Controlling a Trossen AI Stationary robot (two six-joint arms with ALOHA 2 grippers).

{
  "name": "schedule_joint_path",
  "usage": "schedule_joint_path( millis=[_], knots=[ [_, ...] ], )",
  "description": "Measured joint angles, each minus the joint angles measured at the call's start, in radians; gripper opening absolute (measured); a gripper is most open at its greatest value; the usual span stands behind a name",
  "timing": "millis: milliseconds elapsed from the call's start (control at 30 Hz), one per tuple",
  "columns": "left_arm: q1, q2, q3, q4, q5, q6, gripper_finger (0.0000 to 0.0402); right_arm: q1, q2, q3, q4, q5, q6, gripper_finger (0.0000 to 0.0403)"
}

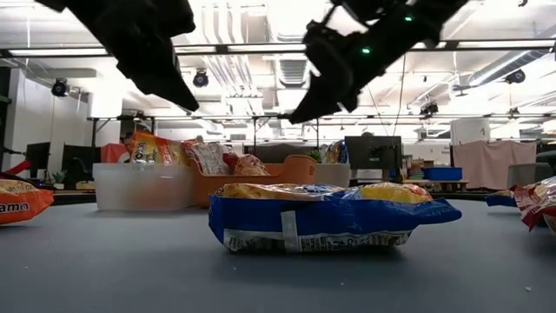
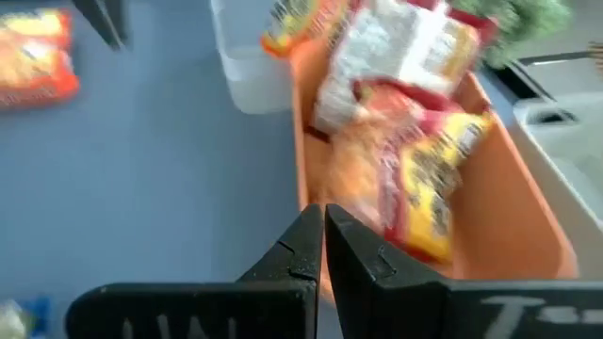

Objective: Sort Maruchan noodles
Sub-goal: Put the orange noodle pack into the orange bin

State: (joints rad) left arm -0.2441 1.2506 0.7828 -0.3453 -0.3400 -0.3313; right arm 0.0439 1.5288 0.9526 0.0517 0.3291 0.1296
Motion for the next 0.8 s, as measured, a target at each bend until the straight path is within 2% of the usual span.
schedule_joint_path(
  millis=[133, 267, 400, 633, 800],
  knots=[
    [-0.02, 0.05, 0.105, -0.166, 0.05, -0.113, 0.0, 0.021, -0.069, -0.081, 0.034, 0.092, -0.016, 0.0009],
    [-0.058, 0.111, 0.197, -0.365, 0.18, -0.213, 0.0, 0.021, -0.164, -0.176, 0.078, 0.092, -0.038, 0.0009],
    [-0.121, 0.162, 0.253, -0.521, 0.257, -0.325, 0.0, 0.031, -0.27, -0.274, 0.125, 0.091, -0.036, 0.0009],
    [-0.236, 0.206, 0.307, -0.626, 0.364, -0.522, 0.0, 0.061, -0.404, -0.412, 0.246, 0.089, -0.026, 0.0009],
    [-0.325, 0.208, 0.312, -0.618, 0.379, -0.578, 0.0, 0.063, -0.44, -0.48, 0.31, 0.083, -0.036, 0.0009]
  ],
)
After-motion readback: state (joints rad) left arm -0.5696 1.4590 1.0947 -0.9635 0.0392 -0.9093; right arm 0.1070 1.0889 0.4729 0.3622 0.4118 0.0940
